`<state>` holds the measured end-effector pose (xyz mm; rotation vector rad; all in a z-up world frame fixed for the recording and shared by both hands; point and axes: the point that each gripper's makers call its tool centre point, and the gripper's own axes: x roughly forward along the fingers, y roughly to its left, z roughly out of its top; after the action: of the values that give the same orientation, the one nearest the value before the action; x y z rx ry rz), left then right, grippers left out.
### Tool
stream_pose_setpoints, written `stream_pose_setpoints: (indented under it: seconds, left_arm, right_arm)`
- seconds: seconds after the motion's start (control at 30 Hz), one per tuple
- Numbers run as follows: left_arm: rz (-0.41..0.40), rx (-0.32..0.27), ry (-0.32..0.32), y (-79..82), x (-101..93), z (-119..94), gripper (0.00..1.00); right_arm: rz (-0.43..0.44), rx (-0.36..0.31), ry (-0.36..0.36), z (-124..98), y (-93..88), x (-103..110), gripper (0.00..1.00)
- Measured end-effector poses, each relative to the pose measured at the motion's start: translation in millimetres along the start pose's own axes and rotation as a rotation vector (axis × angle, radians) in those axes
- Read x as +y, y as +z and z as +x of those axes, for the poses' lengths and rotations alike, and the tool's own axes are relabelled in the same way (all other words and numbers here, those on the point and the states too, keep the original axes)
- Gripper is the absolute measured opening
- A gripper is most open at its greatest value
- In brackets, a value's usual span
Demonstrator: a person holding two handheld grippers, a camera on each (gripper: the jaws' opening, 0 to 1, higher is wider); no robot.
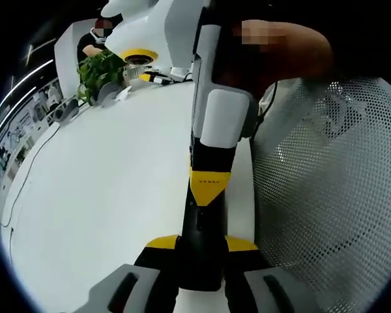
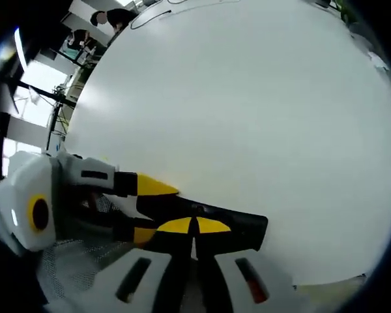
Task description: Press the specified remote control buttons in sequence, fully releasing each button before pressing the next.
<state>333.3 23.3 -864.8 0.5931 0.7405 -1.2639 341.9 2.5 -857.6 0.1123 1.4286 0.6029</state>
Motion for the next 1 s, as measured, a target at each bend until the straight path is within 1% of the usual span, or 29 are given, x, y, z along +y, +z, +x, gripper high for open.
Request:
stream_pose_setpoints:
  seconds: [0.17,0.27,0.4,0.47,0.57,0.63,0.67,0.77,0.8,0.83,0.87,0.9,1.0]
  left_arm:
    - [0.000,-0.001,-0.003,-0.1,-0.4,0.2,0.25]
    - [-0.002,-0.004,-0.003,0.2,-0.3,0.6,0.25]
    - [-0.001,-0.003,-0.004,0.3,-0.2,1.0,0.26]
    - [-0.001,-0.003,-0.004,0.3,-0.2,0.9,0.26]
    - [-0.007,-0.003,0.000,0.8,-0.2,1.0,0.25]
    - [-0.008,-0.004,0.001,0.9,-0.2,0.7,0.25]
    - [-0.008,-0.006,0.000,1.0,-0.2,0.8,0.25]
    - [-0.005,-0.010,-0.001,1.0,-0.5,0.5,0.25]
    - [0.006,-0.013,-0.007,1.4,-0.7,0.7,0.25]
    - [0.009,-0.014,-0.010,1.6,-0.8,0.7,0.25]
    - [0.000,-0.014,-0.008,1.8,-0.4,1.0,0.25]
    - [-0.003,-0.015,-0.006,1.4,-0.4,0.9,0.25]
    - [-0.007,-0.016,-0.003,1.5,-0.2,1.2,0.25]
  right_arm:
    - [-0.015,-0.001,-0.003,0.4,-1.8,1.2,0.00]
    - [-0.090,-0.008,-0.030,0.6,-2.5,1.8,0.00]
    - [-0.088,-0.009,-0.030,1.4,-1.1,0.2,0.00]
    - [-0.119,-0.014,-0.029,1.3,-1.5,1.3,0.00]
    - [-0.105,-0.017,-0.020,1.1,-1.1,-0.1,0.00]
    - [-0.024,-0.007,0.002,1.0,-1.5,0.6,0.00]
    - [0.001,-0.004,0.007,0.9,-1.2,0.2,0.00]
    - [0.007,-0.005,0.013,0.9,-1.5,-1.3,0.00]
    - [0.010,0.008,0.012,0.6,-3.9,0.3,0.00]
    - [0.011,0.035,0.009,0.6,-7.7,0.2,0.00]
    - [0.013,0.076,0.007,0.6,-13.8,0.6,0.00]
    - [0.013,0.093,0.011,1.2,-16.5,1.6,0.00]
    - [-0.008,0.082,0.007,1.0,-15.4,1.9,0.00]
